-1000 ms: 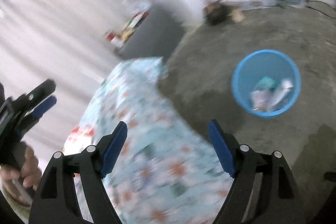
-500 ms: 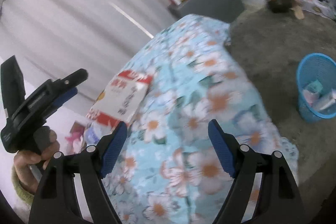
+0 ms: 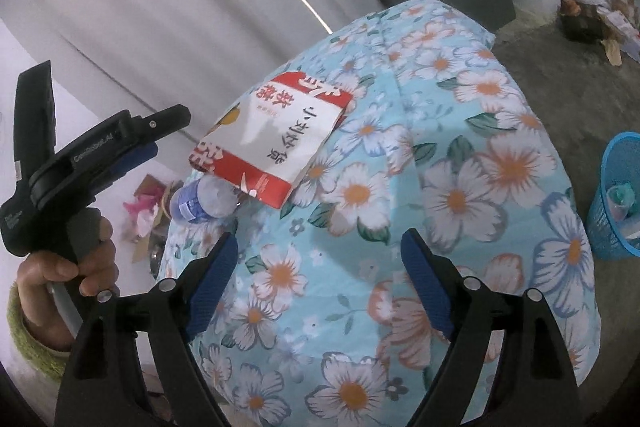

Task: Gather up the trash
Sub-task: 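Reach the right tool toward the red-and-white paper bag while the left tool approaches the blue-labelled bottle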

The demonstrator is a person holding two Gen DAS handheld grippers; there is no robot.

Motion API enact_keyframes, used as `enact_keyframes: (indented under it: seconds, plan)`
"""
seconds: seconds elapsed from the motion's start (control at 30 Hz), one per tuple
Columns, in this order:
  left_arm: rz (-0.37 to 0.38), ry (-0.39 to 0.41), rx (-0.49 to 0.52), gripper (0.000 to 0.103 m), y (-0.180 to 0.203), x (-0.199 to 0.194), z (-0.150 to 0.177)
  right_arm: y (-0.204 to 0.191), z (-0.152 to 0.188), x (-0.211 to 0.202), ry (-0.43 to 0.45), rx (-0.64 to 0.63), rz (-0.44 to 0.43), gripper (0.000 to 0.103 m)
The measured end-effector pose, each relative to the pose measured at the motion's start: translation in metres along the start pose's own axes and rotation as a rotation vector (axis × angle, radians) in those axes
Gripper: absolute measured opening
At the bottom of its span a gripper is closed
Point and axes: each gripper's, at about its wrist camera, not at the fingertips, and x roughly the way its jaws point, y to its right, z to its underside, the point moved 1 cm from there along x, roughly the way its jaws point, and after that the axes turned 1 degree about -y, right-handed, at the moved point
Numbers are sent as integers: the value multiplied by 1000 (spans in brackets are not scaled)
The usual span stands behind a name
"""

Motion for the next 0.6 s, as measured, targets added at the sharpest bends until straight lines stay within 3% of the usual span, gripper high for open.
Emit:
enact_keyframes:
  seconds: [0.33, 0.6]
  plan:
    - [14, 8, -57, 81, -30, -5, 10, -21, -1, 17, -31, -19, 6, 82]
    - [47, 50, -134, 81, -79, -13, 23, -49, -6, 36, -57, -32, 30, 82]
